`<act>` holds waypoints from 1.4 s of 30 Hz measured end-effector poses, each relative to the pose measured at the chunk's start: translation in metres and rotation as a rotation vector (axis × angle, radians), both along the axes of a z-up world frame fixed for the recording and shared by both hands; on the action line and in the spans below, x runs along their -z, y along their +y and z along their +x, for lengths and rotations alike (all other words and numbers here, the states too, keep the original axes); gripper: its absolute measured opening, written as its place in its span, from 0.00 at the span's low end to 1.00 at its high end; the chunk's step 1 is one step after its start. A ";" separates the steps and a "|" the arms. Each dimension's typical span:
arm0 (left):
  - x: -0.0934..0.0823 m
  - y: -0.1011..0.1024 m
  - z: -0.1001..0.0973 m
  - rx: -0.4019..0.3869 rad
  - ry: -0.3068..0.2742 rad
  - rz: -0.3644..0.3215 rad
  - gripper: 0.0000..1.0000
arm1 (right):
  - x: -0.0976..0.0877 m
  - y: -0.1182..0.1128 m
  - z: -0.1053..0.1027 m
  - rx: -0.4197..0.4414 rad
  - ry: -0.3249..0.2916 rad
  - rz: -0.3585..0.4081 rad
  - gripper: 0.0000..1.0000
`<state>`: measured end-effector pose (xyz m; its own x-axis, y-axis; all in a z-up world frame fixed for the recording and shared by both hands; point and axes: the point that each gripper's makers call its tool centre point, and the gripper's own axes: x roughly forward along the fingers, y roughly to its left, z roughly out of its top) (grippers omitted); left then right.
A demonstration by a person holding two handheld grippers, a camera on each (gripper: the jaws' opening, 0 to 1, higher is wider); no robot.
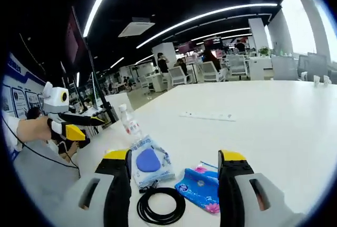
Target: Arrange the tabletop items into an orderly group along one side of the table until the central work area is clear of visible clutter.
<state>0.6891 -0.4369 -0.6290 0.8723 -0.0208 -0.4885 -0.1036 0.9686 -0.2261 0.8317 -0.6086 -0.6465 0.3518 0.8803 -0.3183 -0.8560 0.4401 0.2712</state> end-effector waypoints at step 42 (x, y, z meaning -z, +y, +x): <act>0.055 -0.073 0.114 0.016 0.101 -0.048 0.88 | 0.053 -0.060 0.090 0.016 0.067 -0.068 0.60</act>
